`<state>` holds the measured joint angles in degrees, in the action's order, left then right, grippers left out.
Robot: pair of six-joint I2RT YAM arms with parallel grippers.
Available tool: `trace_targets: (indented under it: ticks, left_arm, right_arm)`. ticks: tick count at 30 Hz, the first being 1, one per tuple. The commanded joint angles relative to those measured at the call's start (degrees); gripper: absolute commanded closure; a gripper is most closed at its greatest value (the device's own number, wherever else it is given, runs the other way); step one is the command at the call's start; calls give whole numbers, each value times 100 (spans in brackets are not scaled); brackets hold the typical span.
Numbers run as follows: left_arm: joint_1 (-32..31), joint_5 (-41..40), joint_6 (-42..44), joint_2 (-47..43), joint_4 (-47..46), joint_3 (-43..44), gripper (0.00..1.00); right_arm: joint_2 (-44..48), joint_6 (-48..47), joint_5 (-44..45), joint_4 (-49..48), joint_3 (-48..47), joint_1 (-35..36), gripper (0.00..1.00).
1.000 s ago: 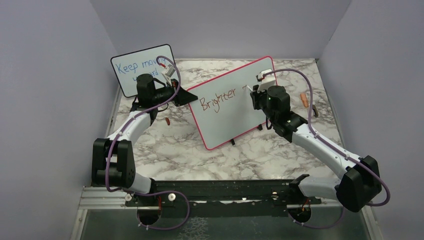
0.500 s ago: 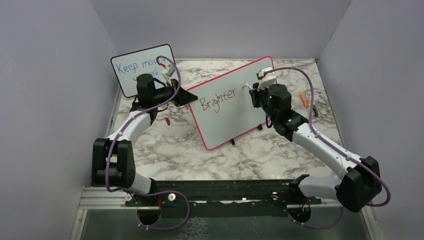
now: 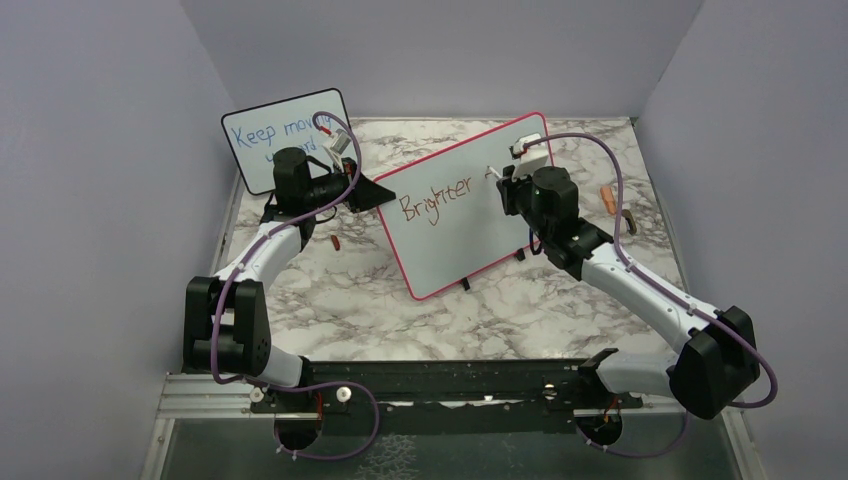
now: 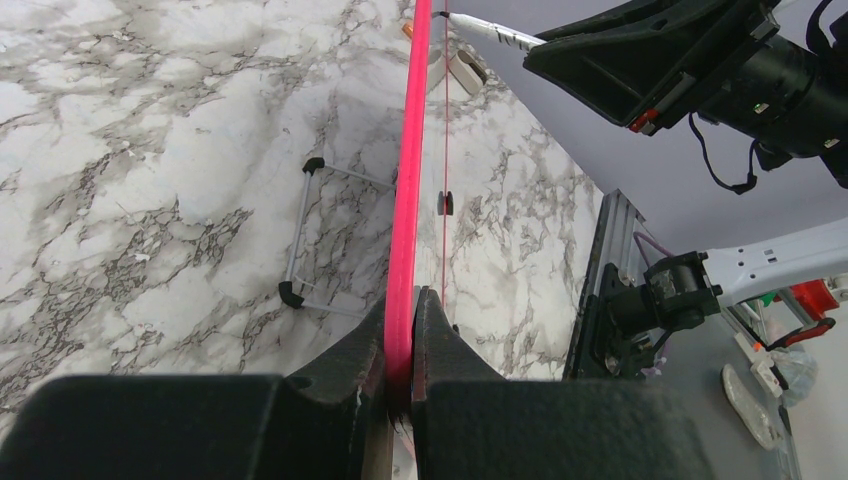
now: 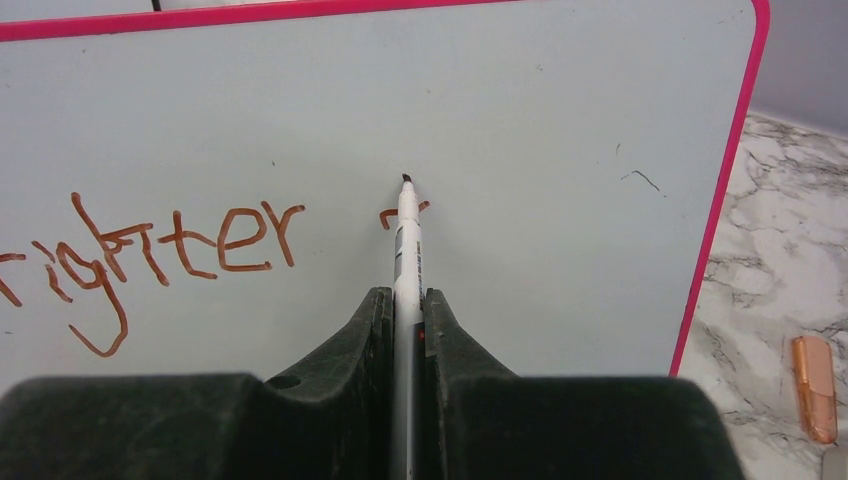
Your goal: Write a sentence on the whiteboard
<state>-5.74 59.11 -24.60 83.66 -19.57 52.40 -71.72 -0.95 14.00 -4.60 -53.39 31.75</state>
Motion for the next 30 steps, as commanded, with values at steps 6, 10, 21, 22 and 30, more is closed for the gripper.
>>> trace_targets:
  ticks: [6, 10, 21, 22, 30]
  left_arm:
    - [-96, -392, 544, 256, 569, -107, 100]
    - [-101, -392, 544, 256, 568, -103, 100]
    - [-97, -392, 544, 248, 569, -110, 100]
    - [-102, -392, 544, 249, 569, -115, 100]
    - [-97, -392, 544, 241, 569, -115, 100]
  right_arm:
    - [-28, 71, 64, 129, 41, -37, 99]
    - [-31, 78, 23, 253, 62, -32, 99]
    - [77, 305, -98, 610, 176, -37, 99]
    - [91, 310, -99, 638, 186, -39, 99]
    - [197, 344, -140, 797, 267, -37, 99]
